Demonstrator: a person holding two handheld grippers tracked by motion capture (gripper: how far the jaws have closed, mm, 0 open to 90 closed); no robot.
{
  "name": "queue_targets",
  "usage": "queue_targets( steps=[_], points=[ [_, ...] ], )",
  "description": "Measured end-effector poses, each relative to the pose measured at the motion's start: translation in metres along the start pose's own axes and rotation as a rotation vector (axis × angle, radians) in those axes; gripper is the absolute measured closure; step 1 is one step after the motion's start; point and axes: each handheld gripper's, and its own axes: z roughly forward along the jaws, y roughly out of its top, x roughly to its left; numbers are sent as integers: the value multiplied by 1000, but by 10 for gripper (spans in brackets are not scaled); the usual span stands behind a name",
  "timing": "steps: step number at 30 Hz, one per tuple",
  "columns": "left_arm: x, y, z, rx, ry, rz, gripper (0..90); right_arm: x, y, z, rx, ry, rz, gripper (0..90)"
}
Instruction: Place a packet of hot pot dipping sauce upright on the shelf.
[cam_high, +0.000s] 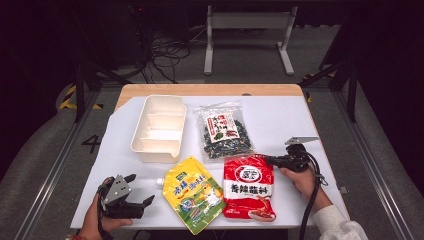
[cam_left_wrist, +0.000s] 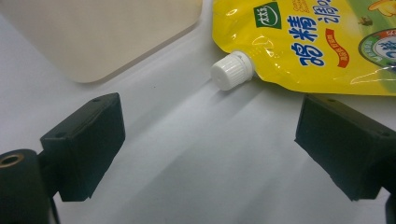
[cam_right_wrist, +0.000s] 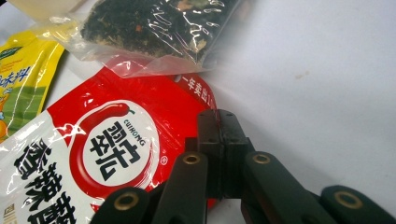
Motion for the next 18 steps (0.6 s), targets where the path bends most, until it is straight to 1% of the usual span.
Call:
queue_targets(
  steps=[3,4,7,8,10,12,14,15,18],
  points=[
    [1,0,-2,-3,2,-2,91,0,-1,-10,-34,10,-9,900],
    [1,-1,-2,-8,3,-6,91,1,-1,-15,-38,11,-14,900],
    [1,-1,-3,-8,9,-10,91,5,-1,-33,-75,17,-22,900],
    [1,-1,-2,-10,8,-10,90,7,0,-40,-89,14,-28,900],
    [1,0,-2,-10,9,-10,90,12,2,-54,-112,-13,-53,900],
    [1,0,-3,-13,12,-11,90,15,4,-66,-143,-26,-57,900],
    [2,0,-4,-15,15,-16,90,17,8,-81,-192,-24,-70,900],
    [2,0,-4,-17,18,-17,90,19,10,-88,-214,-45,-95,900],
    [3,0,-6,-24,23,-26,91,28,17,-107,-292,-67,-128,900]
  ],
)
